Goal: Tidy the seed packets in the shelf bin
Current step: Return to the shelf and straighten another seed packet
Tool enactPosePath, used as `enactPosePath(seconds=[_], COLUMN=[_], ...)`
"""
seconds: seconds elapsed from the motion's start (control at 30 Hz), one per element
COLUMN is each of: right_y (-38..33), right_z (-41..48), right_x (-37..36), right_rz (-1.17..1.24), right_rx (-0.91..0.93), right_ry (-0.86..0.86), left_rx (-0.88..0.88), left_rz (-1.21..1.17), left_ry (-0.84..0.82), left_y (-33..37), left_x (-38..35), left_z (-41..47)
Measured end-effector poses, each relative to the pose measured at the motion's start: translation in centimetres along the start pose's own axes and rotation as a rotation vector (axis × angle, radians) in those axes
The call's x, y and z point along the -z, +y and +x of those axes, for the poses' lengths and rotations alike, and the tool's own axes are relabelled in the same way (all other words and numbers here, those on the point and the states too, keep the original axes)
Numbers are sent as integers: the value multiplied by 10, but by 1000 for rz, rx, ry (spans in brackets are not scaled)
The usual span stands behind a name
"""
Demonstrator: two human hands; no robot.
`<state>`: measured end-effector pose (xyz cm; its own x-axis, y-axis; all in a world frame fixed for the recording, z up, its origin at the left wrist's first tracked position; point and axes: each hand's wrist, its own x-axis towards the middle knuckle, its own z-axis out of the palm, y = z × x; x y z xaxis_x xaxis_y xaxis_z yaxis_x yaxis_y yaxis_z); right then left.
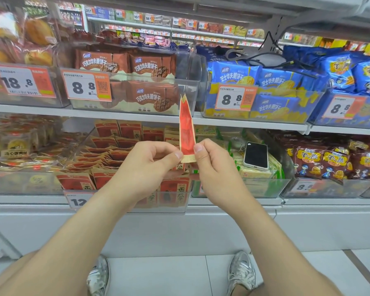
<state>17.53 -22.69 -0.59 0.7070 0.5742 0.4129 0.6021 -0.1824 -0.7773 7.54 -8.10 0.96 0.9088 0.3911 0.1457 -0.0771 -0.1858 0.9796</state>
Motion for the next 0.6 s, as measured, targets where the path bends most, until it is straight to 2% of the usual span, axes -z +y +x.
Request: enactPosePath(seconds=[0.1, 0.17, 0.27, 0.37, 0.5, 0.6], right_y=[-3, -1, 0, 5, 6, 2], right_z=[0, 2, 5, 7, 9, 6], right_x=[1, 2, 5, 8, 10, 10], right_rz=[61, 218, 484, 728, 726, 522], right_rx=[-39, -119, -349, -466, -403, -251], right_ry=[10, 30, 56, 93, 127, 116], left_rx=[9, 33, 105, 191, 277, 277], left_rz=[-20, -71, -252, -261, -115, -14], left_ry=[9, -5, -81, -122, -76, -57], left_y=[0, 2, 4, 7, 10, 9], left_x=[2, 4, 5, 3, 0, -1], left_z=[0, 0, 1, -2, -2, -2])
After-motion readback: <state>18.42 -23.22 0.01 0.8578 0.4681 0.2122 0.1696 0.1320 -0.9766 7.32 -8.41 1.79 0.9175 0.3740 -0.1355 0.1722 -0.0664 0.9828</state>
